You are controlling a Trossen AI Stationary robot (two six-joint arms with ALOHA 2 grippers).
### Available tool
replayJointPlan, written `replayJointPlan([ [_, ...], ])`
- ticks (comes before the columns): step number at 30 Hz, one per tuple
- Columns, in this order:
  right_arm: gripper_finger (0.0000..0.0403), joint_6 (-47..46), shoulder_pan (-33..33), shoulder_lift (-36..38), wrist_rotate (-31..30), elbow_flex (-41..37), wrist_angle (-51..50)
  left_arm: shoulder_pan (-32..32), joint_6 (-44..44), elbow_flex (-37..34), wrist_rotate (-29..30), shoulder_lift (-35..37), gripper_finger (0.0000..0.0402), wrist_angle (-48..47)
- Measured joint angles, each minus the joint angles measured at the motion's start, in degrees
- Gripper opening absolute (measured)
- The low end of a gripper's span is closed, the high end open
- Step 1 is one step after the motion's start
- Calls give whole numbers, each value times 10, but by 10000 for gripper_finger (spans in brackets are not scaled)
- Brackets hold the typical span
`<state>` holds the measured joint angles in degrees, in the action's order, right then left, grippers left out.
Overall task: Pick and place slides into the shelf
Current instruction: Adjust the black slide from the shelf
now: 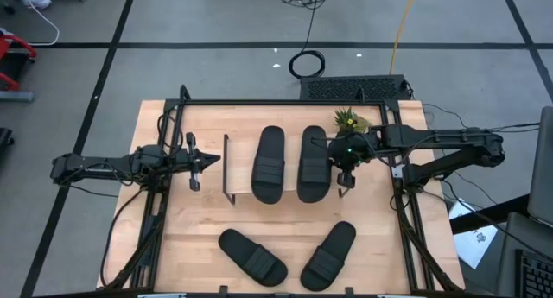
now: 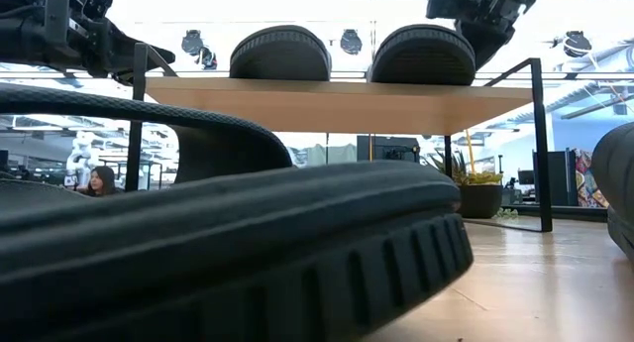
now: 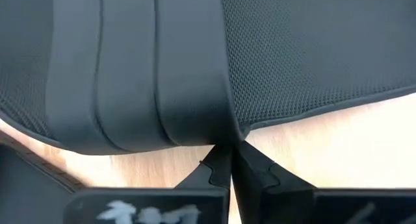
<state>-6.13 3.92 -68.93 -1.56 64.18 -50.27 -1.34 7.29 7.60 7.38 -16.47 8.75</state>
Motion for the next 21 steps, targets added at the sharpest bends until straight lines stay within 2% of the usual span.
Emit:
replayJointPlan([
  [8,0,27,0,-13,3,0,39,0,-1,0,0,0,17,0],
  [13,0,37,-3,-24,35,0,43,0,-1,0,0,0,17,0],
  [21,0,23,-18,-9,16,0,38,0,-1,0,-1,0,17,-1],
])
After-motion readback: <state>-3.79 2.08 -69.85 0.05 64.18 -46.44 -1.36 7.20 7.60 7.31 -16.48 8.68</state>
